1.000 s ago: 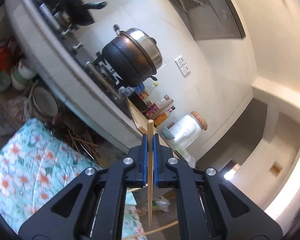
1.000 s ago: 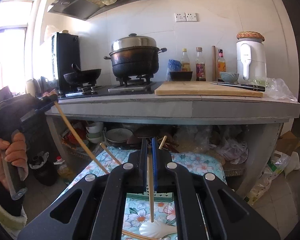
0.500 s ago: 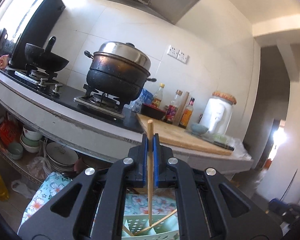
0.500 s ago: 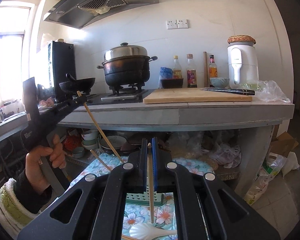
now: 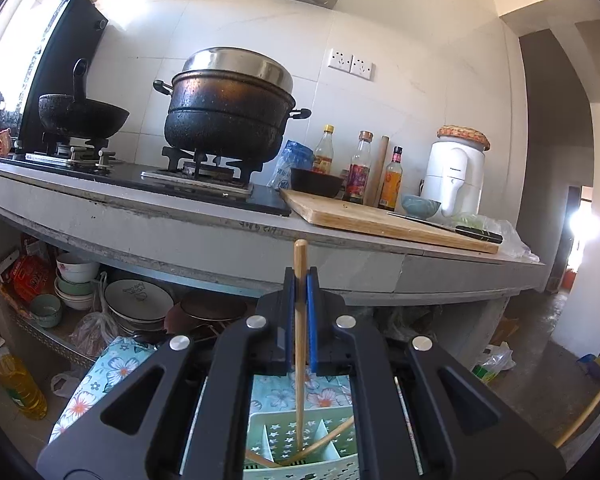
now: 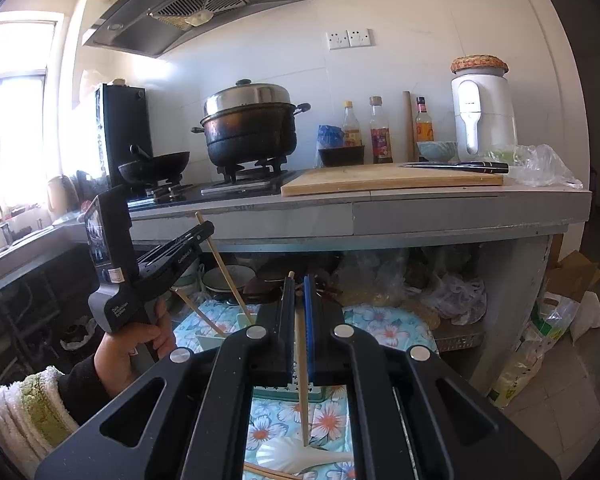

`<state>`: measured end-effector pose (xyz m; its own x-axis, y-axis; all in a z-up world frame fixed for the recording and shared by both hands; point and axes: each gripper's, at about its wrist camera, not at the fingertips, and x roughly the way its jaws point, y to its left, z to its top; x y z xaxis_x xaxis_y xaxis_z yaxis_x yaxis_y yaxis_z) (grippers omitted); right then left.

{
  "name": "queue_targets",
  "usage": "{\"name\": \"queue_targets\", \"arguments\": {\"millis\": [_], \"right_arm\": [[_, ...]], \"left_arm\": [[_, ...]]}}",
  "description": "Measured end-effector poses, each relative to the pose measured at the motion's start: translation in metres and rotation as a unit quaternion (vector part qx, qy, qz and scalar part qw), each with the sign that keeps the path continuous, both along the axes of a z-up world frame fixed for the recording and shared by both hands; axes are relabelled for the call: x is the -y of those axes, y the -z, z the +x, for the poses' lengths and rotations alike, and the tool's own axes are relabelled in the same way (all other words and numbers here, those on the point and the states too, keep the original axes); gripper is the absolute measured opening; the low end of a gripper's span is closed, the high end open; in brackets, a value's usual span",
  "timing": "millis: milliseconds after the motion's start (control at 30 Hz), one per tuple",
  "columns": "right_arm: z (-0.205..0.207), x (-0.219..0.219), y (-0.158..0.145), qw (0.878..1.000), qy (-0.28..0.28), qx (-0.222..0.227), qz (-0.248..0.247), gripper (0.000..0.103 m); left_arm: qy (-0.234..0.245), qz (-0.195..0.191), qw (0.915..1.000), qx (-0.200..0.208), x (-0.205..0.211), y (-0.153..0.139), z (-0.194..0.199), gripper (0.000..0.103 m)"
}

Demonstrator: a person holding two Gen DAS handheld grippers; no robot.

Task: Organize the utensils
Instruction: 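Drop the chopstick into the holder with the left tool while the right tool carries its chopstick over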

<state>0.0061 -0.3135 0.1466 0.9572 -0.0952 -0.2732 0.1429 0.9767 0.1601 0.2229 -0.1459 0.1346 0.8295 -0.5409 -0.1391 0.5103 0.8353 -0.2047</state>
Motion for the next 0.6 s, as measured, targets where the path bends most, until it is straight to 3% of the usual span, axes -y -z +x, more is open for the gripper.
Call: {"name": "queue_targets", "arguments": {"millis": [100, 200, 600], "right_arm": [[-0.002, 0.0, 0.001, 1.0, -0.001, 0.001, 0.0, 0.005], [-0.004, 0.0, 0.0, 1.0, -0.002, 0.002, 0.0, 0.005], [-0.004, -0.01, -0.009, 1.0, -0.008, 0.013, -0.001, 0.005]], "left_arm": [[0.003, -0.001, 1.0, -0.004, 0.0, 0.001, -0.002, 0.007], [0.007, -0.009, 0.9999, -0.008, -0.005, -0.002, -0.004, 0.016], [0.018, -0.026, 0.9993, -0.018, -0.033, -0.02, -0.031, 0.038]]}}
